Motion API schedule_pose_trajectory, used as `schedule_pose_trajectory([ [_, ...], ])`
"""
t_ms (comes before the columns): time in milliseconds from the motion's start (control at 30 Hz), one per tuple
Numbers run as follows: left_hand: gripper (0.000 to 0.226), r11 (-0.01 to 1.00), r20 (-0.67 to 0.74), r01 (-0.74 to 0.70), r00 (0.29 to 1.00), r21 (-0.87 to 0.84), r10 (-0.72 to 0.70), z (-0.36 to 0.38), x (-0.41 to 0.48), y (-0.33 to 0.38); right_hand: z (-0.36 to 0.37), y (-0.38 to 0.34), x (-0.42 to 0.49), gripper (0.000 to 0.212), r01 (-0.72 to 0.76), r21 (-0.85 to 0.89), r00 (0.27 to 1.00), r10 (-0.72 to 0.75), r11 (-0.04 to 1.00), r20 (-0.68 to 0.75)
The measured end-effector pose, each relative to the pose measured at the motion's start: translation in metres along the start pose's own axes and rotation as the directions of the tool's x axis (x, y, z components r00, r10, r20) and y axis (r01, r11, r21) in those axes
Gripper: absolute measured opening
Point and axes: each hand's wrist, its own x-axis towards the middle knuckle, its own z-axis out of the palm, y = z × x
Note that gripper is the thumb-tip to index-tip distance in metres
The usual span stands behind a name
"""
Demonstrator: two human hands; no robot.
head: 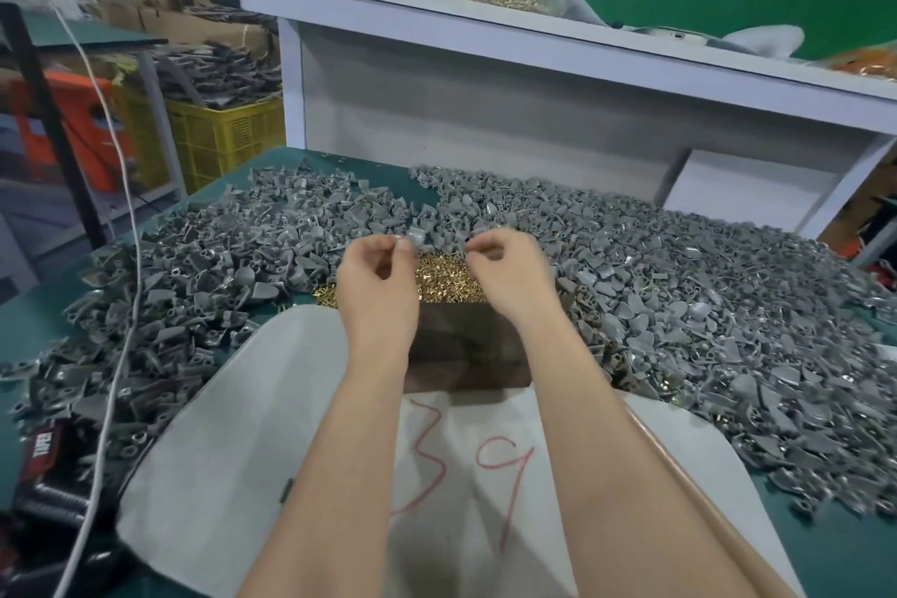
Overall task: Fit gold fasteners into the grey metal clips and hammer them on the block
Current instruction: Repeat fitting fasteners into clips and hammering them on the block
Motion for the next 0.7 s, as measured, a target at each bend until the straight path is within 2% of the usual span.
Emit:
schedule_pose_trajectory([
  [67,0.004,0.992,-0.091,0.058,0.994,-0.113,-0.069,-0.003,0.002,0.001,0.016,0.001,0.013,0.016,0.002,-0.311,0.99,0.041,0.95,0.133],
  [133,0.006,0.972,-0.149,0.091,0.981,-0.218,-0.125,-0.004,0.005,0.002,0.035,-0.001,0.024,0.022,-0.009,-0.471,0.963,0.134,0.882,0.233],
  [267,0.015,0.942,-0.203,0.082,0.967,-0.324,-0.154,-0.006,0.006,0.004,0.069,-0.01,0.045,0.041,-0.068,-0.56,0.904,0.289,0.826,0.316],
  [367,0.017,0.937,-0.244,0.059,0.958,-0.344,-0.15,-0.007,0.006,0.005,0.082,-0.015,0.055,0.055,-0.05,-0.646,0.862,0.36,0.761,0.358],
  [467,0.015,0.921,-0.279,0.068,0.942,-0.383,-0.186,-0.009,0.008,0.005,0.09,-0.016,0.06,0.046,-0.026,-0.669,0.856,0.362,0.743,0.368],
  [633,0.016,0.913,-0.309,0.071,0.928,-0.401,-0.208,-0.012,0.01,0.005,0.092,-0.008,0.062,0.015,0.002,-0.67,0.913,0.272,0.742,0.305],
  [700,0.017,0.909,-0.3,0.078,0.93,-0.409,-0.214,-0.012,0.01,0.004,0.089,-0.003,0.062,0.011,-0.009,-0.657,0.925,0.256,0.754,0.281],
])
